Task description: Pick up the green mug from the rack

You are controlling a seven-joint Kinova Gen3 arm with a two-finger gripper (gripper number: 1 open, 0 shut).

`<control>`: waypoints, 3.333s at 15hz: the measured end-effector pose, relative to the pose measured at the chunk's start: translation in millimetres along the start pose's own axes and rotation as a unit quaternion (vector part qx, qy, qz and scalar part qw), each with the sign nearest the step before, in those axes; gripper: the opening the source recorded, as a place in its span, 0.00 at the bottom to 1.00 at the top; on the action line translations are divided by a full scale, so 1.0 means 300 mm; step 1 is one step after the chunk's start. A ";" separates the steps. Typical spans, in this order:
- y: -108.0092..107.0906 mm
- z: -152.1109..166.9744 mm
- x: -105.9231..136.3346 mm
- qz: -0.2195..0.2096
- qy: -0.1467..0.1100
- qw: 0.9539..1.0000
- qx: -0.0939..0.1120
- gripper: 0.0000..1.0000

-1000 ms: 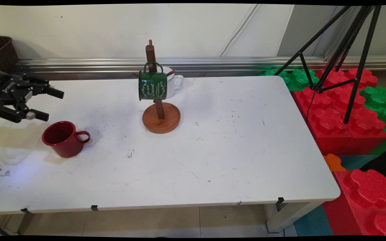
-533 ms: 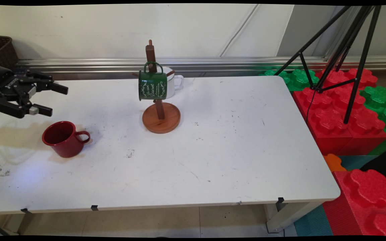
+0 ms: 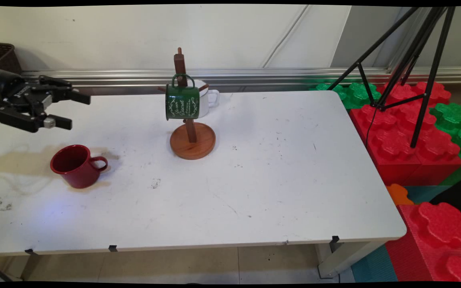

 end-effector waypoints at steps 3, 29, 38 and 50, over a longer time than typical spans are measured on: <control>-0.008 0.045 0.017 -0.002 0.013 1.000 0.001 1.00; -0.169 0.454 0.038 -0.024 0.033 0.999 0.009 1.00; -0.193 0.546 0.022 -0.050 0.039 0.998 0.014 1.00; -0.198 0.590 0.009 -0.069 0.048 0.996 0.020 0.00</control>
